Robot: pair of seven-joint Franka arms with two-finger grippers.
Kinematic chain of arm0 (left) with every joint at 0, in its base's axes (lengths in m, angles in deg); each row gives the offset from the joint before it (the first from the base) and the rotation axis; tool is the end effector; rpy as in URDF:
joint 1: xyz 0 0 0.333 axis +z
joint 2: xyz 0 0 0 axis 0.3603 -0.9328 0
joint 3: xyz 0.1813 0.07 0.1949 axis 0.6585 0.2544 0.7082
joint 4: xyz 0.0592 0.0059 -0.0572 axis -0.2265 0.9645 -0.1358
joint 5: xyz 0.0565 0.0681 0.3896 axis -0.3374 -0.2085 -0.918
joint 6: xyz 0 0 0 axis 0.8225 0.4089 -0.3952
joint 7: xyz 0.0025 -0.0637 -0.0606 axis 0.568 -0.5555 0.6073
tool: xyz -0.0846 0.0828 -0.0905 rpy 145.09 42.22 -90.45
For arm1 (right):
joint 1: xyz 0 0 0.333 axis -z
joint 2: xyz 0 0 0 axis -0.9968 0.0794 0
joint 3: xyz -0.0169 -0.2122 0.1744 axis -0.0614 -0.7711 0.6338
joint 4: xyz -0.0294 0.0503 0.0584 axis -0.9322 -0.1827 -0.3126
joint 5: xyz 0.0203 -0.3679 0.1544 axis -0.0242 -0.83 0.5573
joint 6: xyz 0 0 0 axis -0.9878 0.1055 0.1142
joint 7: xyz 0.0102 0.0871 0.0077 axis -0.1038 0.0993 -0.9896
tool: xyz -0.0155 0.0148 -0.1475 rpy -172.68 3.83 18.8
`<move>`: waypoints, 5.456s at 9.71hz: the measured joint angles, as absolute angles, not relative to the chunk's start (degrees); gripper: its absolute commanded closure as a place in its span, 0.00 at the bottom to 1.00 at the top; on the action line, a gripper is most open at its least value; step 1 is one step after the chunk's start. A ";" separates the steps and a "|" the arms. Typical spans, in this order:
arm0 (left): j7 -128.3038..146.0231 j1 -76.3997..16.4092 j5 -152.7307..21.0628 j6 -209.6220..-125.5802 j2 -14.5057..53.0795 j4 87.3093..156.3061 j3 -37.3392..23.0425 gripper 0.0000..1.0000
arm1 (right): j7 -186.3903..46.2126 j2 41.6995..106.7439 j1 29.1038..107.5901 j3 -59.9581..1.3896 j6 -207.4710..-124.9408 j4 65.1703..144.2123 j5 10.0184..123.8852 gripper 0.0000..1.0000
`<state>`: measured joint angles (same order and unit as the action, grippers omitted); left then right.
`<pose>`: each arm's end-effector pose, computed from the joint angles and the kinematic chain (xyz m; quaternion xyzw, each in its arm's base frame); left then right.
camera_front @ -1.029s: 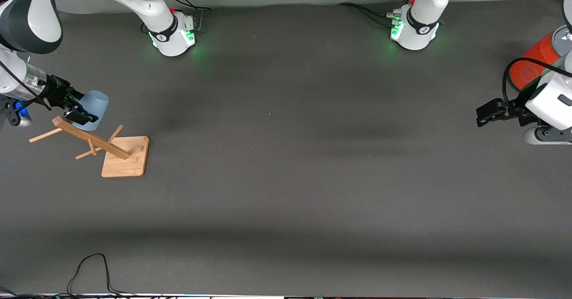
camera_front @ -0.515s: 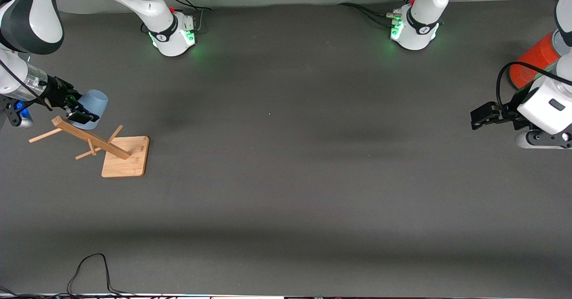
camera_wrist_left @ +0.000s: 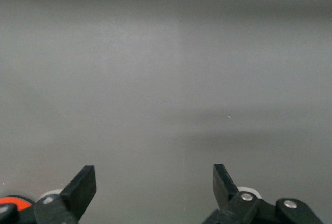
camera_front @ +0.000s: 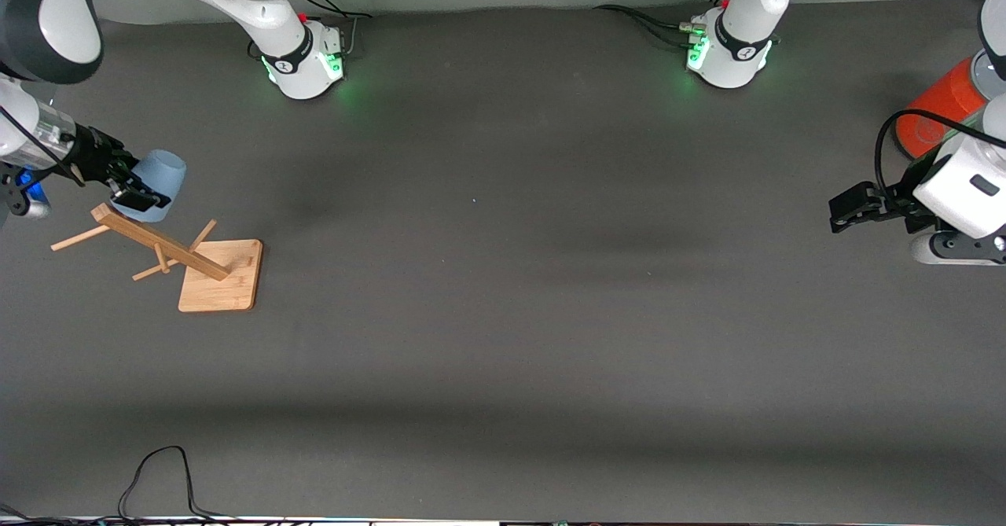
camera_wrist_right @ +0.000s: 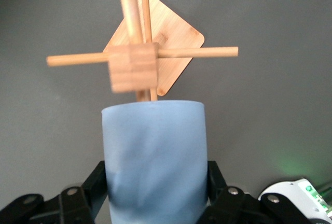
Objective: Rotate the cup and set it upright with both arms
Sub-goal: 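Lift the blue cup off the mug tree branch with the right gripper, then carry the blue cup to the table middle with the right gripper, then lay the cup on its side and open the right gripper, then withdraw the right gripper while the left gripper reaches the cup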
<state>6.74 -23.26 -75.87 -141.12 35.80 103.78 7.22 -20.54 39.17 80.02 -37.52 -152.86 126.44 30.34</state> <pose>0.6014 -0.0581 0.5209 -0.9999 0.0143 0.0012 0.0039 0.4869 -0.0712 0.4084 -0.8950 0.4407 0.0688 0.0049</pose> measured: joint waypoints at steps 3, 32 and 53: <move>6.73 -23.26 -75.87 -141.12 35.70 103.14 7.23 0.00 | -14.06 35.14 75.12 -36.90 -147.03 124.80 30.38 0.54; 6.55 -19.67 -75.89 -140.12 31.25 102.11 7.86 0.00 | 87.08 105.30 20.05 -36.32 -170.08 75.58 34.48 0.00; 18.83 -35.09 -77.61 -144.57 25.15 107.50 6.96 0.00 | 30.36 71.84 40.07 -38.58 -129.39 76.93 34.40 0.00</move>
